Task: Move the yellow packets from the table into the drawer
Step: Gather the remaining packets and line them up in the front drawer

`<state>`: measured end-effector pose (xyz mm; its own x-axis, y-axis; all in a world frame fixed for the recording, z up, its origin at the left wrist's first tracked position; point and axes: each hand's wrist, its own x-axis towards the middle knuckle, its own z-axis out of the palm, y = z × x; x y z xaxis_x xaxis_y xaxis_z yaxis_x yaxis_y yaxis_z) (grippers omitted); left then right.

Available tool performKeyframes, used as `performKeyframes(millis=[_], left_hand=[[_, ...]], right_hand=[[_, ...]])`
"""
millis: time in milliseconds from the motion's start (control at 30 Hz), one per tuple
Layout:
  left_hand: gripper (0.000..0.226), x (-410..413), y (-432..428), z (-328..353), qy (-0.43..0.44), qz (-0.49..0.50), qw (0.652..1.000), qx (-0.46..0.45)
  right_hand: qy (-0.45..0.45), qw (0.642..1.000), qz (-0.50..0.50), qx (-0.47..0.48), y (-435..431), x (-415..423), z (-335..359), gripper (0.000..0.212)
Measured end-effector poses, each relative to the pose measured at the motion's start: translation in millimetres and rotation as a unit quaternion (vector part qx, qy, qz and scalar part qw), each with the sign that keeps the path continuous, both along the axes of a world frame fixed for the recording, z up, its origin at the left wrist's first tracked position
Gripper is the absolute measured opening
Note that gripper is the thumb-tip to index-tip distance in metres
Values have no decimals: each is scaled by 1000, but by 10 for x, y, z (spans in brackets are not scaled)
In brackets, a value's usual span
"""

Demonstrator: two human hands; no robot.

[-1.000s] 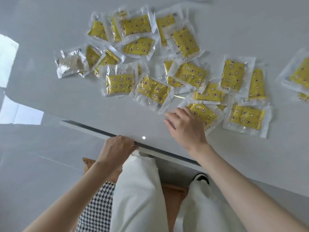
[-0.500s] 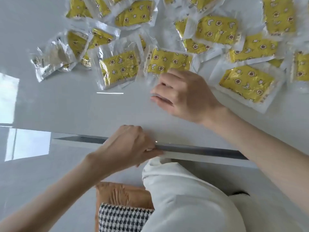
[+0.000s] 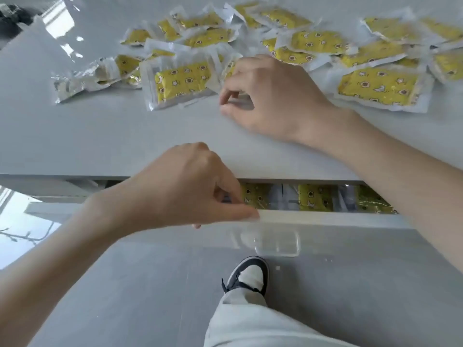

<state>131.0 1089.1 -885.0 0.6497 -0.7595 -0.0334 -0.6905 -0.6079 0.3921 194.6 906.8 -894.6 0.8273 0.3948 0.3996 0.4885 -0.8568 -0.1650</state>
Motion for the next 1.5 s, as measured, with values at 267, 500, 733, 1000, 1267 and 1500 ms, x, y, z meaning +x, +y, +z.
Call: performKeyframes(millis=[267, 500, 733, 1000, 1267, 1500], left_hand=[[35, -223, -14, -26, 27, 77, 996, -23], [44, -518, 84, -70, 104, 74, 990, -64], [51, -889, 173, -90, 127, 57, 990, -26], [42, -1073, 224, -34, 209, 16, 977, 30], [14, -373, 286, 409, 92, 72, 990, -75], [18, 429, -72, 372, -54, 156, 972, -167]], right_hand=[[69, 992, -85, 60, 66, -393, 27, 20], [92, 982, -138, 91, -74, -779, 219, 19], [93, 977, -182, 59, -132, -1112, 330, 25], [123, 966, -223, 51, -137, -1244, 316, 25], [108, 955, -268, 59, -125, -1114, 530, 26], [100, 929, -327, 140, -300, -798, 600, 29]])
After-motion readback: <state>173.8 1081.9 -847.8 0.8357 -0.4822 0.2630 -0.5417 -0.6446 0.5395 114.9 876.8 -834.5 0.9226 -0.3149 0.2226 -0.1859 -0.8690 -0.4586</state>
